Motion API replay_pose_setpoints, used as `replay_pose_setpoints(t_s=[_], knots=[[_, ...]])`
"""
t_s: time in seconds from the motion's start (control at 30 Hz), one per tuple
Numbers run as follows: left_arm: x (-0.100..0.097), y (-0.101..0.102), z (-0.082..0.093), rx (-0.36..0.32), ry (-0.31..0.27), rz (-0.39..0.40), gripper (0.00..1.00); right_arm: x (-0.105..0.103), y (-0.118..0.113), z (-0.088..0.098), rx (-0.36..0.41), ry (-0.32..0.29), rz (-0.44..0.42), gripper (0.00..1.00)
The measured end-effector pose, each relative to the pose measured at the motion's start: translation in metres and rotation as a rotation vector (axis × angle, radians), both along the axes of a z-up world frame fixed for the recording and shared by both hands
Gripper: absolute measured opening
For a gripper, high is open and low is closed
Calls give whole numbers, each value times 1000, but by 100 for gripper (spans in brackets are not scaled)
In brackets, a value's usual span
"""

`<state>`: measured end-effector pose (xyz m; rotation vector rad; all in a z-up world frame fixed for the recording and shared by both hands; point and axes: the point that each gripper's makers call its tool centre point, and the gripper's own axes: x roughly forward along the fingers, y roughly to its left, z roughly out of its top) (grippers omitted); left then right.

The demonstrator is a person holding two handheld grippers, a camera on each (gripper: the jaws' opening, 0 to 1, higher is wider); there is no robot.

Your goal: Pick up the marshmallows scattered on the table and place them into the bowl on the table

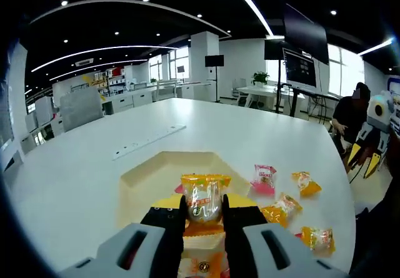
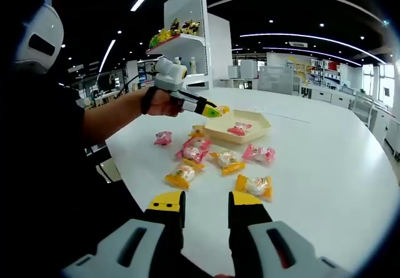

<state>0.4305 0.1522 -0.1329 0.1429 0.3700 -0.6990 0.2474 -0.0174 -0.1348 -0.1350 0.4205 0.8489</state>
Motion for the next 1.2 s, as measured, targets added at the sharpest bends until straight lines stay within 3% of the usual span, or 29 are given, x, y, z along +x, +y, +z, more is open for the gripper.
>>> replay_pose_setpoints(t_s=[0.4, 1.2], knots=[[14, 5, -3, -31, 13, 63, 24, -1, 3, 1, -3, 1, -3, 28], [32, 7, -3, -19, 5, 122, 25, -3, 1, 2, 0, 0, -10, 28]])
